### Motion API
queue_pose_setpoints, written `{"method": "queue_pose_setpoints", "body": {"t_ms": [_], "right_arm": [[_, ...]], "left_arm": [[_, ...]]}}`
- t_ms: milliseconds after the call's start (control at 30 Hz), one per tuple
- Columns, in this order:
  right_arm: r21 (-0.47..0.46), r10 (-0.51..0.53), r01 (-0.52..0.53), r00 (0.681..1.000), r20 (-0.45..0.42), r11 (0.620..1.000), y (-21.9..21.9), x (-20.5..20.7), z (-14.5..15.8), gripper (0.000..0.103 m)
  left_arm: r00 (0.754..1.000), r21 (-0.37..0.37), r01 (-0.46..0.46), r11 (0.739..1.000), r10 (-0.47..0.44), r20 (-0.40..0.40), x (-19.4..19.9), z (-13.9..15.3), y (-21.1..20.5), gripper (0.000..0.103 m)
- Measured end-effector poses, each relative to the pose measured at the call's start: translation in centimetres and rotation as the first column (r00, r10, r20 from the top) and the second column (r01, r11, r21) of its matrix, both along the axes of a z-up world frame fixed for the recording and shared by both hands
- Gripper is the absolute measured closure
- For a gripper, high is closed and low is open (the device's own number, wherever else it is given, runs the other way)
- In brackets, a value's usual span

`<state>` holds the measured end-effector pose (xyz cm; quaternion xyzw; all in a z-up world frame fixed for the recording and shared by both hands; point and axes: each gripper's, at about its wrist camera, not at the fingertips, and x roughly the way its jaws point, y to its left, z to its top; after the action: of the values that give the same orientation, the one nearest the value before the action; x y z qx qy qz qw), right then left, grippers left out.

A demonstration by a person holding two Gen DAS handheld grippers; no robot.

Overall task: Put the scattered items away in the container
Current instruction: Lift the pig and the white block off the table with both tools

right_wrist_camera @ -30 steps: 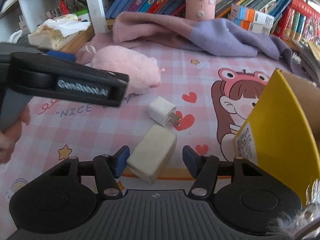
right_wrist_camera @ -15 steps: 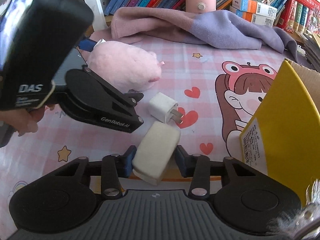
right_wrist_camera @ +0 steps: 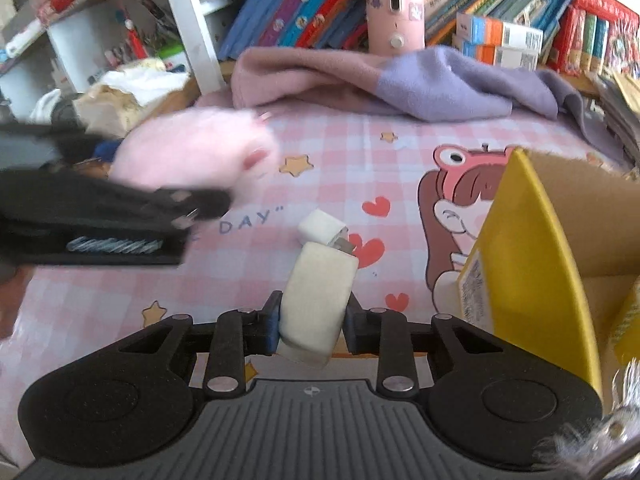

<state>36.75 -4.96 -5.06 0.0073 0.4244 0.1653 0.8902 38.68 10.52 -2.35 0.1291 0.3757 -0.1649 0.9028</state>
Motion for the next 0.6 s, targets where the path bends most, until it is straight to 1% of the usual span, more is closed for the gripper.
{"method": "queue_pose_setpoints", "body": {"t_ms": [67,167,233,300,333,433,500,600], "right_arm": [[0.009,-0.001,0.001,1.000,-0.003,1.000,-0.3,-0.7,0.4,0.075],[0.021,0.018,-0.018,1.000,-0.018,1.000,-0.4,-1.6,0.7,0.075],[0.025,0.028,-0.027,0.999,-0.021,0.999,-0.4,-2.4,1.2,0.076],[0.022,0.048,-0.048,0.999,0.001,0.999,-0.3,-3.5,1.8,0.076],[0.015,0.060,-0.061,0.998,0.019,0.998,-0.3,-4.2,2.2,0.076],[0.009,0.083,-0.083,0.996,0.041,0.997,-0.7,-6.2,3.4,0.076],[0.006,0.098,-0.099,0.994,0.043,0.995,-1.0,-7.5,3.9,0.076],[-0.010,0.127,-0.127,0.990,0.056,0.992,-1.3,-9.8,4.5,0.076]], "left_arm": [[0.998,-0.043,-0.048,0.998,0.047,-0.032,-1.7,0.1,0.9,0.029],[0.992,-0.070,-0.112,0.991,0.107,-0.071,-3.7,0.1,2.1,0.028],[0.985,-0.104,-0.159,0.982,0.151,-0.081,-5.0,0.6,2.8,0.028],[0.979,-0.151,-0.197,0.969,0.187,-0.077,-6.6,1.2,3.5,0.028],[0.976,-0.184,-0.214,0.960,0.201,-0.084,-7.5,1.5,3.8,0.028],[0.962,-0.303,-0.265,0.915,0.231,-0.143,-10.2,1.7,5.0,0.029],[0.955,-0.346,-0.288,0.893,0.240,-0.176,-11.8,1.6,5.4,0.029],[0.950,-0.374,-0.298,0.878,0.235,-0.205,-13.9,1.4,5.4,0.029]]}}
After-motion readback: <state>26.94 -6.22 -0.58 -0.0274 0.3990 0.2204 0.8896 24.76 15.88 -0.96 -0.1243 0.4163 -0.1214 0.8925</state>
